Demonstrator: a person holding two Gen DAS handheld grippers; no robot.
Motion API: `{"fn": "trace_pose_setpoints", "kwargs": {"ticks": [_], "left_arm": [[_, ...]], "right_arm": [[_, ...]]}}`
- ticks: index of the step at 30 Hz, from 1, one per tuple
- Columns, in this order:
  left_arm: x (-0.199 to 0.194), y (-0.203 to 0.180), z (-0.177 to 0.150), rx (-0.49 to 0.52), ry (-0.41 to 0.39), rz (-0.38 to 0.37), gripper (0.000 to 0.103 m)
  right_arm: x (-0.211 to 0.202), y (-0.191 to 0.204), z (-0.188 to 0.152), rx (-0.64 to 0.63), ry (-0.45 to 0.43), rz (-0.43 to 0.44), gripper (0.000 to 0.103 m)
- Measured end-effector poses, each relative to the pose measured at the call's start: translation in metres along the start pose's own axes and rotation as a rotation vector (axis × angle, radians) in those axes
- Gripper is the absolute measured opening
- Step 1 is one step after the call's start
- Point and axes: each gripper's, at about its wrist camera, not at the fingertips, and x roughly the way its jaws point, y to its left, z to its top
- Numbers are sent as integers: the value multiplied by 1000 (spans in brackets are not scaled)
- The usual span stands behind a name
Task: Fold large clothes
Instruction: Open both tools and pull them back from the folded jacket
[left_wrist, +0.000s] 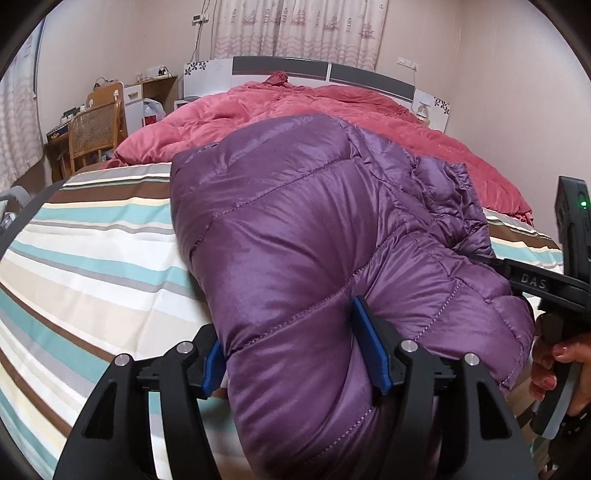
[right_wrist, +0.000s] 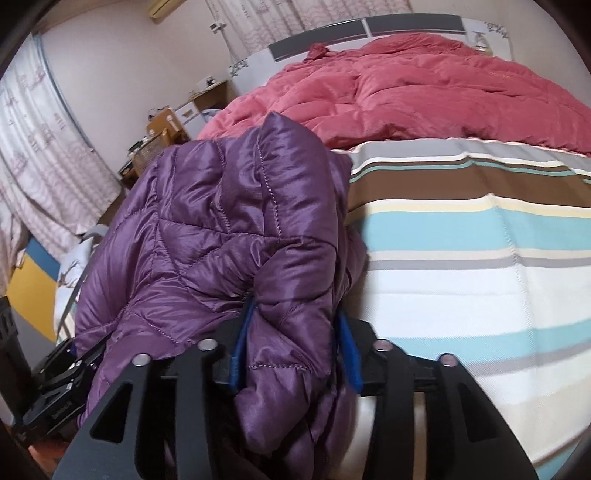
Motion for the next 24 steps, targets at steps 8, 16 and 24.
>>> {"fn": "trace_pose_setpoints", "kwargs": {"ticks": [8, 16, 24], "left_arm": [[-33, -9, -13, 36, -28, 37, 68], [-31, -10, -30, 82, -10, 41, 69], [-21, -9, -37, 66, -5, 53, 71]], "right_arm": [[-29, 6, -23, -17, -18, -12, 45], [-26, 10, -54, -93, -4, -88, 45], [-20, 9, -54, -75, 6, -140, 52]]}}
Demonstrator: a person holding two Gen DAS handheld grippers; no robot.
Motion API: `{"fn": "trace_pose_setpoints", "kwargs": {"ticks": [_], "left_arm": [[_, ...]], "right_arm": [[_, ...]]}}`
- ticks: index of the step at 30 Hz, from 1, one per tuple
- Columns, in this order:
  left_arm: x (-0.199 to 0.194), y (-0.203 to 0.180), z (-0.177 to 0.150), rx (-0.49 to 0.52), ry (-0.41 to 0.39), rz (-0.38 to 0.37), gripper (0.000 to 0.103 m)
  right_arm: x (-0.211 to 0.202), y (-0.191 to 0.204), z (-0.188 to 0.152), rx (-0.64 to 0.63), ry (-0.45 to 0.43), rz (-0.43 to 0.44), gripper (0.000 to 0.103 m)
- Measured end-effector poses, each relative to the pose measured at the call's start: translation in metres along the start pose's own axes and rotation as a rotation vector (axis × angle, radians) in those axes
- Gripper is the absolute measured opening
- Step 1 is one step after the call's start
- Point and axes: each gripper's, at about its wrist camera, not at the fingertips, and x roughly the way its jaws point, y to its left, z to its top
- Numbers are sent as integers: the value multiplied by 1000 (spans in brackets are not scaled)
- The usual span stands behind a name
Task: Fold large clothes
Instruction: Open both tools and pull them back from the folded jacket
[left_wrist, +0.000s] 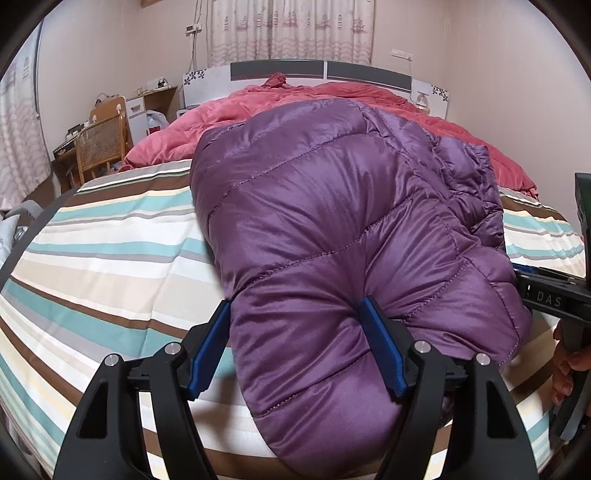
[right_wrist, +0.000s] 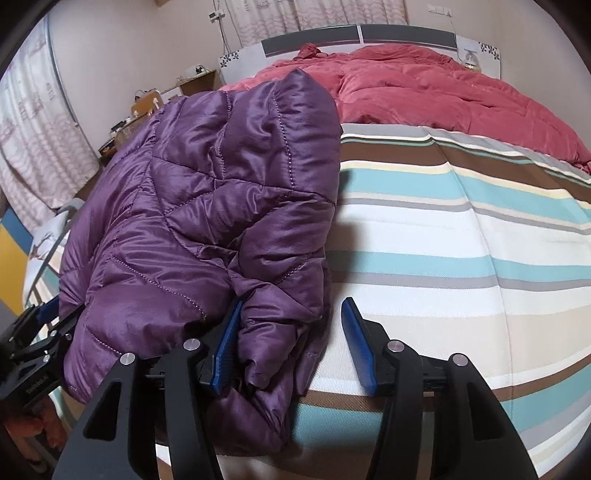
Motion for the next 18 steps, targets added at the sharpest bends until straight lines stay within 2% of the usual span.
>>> {"fn": "trace_pose_setpoints", "kwargs": {"ticks": [2, 5, 7, 13, 16, 18], "left_arm": [[-6, -2, 1, 5, -2, 18, 72], [-17, -6, 2, 34, -15, 68, 84], [-23, -7, -1, 30, -18, 67, 89], [-40, -8, -9, 2, -13, 55, 95], [-43, -11, -13, 5, -4, 51, 96], [-47, -11, -15, 1, 1, 48, 98]], "right_arm": [[-5, 1, 0, 2, -10, -8, 52], [-15, 2, -1, 26, -25, -6, 52], [-23, 3, -1, 41, -33, -5, 52], [-40, 9, -7, 39, -35, -9, 52], [-40, 11, -13, 7, -24, -44, 58], [-42, 8, -15, 14, -25, -42, 58]]}}
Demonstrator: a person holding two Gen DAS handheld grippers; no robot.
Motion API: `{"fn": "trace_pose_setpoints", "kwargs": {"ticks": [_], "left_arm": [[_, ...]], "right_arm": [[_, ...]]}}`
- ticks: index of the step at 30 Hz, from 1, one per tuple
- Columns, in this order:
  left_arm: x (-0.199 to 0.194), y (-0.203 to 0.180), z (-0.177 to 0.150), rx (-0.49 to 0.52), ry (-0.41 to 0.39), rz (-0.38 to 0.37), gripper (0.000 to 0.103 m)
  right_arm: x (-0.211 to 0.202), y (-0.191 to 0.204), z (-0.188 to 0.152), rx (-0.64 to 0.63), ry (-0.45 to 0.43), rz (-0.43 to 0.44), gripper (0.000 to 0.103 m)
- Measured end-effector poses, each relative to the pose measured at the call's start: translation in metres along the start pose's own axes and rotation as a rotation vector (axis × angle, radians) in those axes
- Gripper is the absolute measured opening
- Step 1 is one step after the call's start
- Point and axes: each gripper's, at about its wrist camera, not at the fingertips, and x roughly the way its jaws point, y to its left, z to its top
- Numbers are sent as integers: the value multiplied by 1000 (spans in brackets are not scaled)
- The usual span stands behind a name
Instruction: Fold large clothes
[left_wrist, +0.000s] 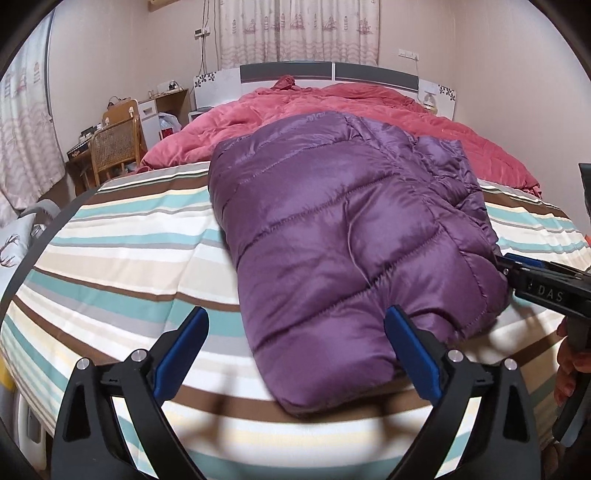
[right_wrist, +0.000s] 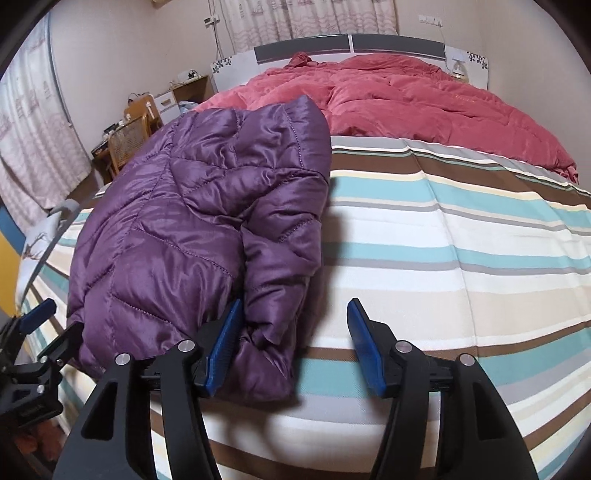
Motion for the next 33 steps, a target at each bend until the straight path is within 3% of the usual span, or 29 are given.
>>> {"fn": "trace_pose_setpoints", "kwargs": {"ticks": [6, 8, 13, 15, 20, 22, 25, 33], "left_arm": [[-16, 2, -6, -48, 3, -16, 101], [-23, 0, -10, -58, -2, -19, 101], [-38, -1, -18, -70, -20, -8, 101], [-48, 0, -22, -89, -30, -4, 101], [-64, 2, -28, -109, -38, 83, 101], [-70, 2, -31, -106, -43, 124, 101], [-85, 1, -38, -106, -75, 167, 101], [-106, -2, -53, -117, -79, 136, 101]], "right_arm": [[-29, 4, -6, -11, -56, 30, 59], [-39, 9, -11, -23, -69, 46, 69], [-58, 22, -25, -69, -89, 72, 69], [-63, 26, -31, -81, -94, 81, 78], [-80, 37, -47, -116, -124, 88, 83], [-87, 39, -51, -124, -142, 82, 93], [-100, 41, -60, -137, -182, 80, 93], [-127, 41, -71, -171, -240, 17, 93]]}}
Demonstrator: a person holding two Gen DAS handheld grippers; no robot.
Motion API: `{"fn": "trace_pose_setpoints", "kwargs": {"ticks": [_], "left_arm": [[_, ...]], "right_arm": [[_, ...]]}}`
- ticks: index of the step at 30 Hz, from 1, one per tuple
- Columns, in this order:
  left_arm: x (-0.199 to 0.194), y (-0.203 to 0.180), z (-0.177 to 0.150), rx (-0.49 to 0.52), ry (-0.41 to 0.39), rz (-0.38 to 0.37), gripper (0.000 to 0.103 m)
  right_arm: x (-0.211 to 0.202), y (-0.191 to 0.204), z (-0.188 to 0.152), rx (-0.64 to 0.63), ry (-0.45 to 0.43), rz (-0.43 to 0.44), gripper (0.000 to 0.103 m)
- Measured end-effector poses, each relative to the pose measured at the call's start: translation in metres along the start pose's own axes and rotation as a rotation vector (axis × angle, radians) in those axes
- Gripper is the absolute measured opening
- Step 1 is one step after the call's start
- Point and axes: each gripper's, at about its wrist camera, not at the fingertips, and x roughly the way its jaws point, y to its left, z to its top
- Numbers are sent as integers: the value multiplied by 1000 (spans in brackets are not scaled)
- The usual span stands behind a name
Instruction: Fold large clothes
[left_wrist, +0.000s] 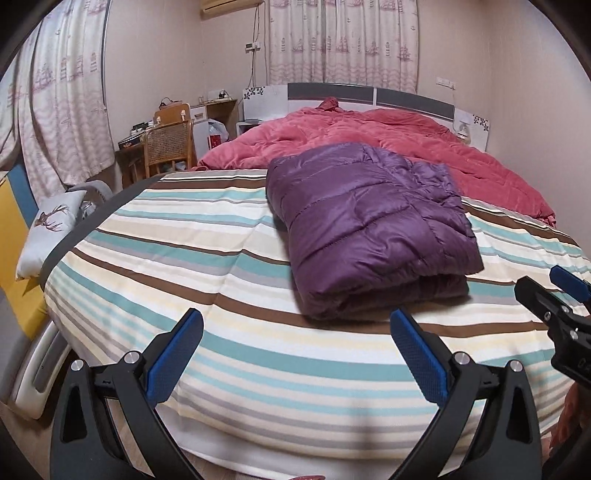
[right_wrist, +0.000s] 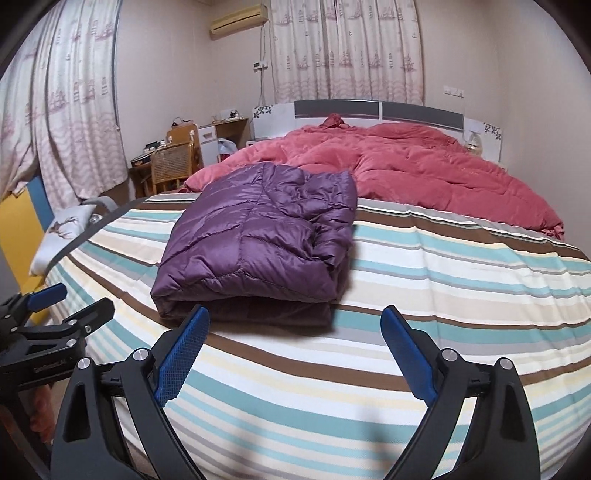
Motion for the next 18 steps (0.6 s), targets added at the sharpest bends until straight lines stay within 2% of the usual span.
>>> {"fn": "trace_pose_setpoints", "kwargs": {"ticks": [18], "left_arm": [[-6, -1, -2, -6, -12, -15, 101]], "right_arm": [[-2, 1, -4, -12, -2, -4, 95]]}}
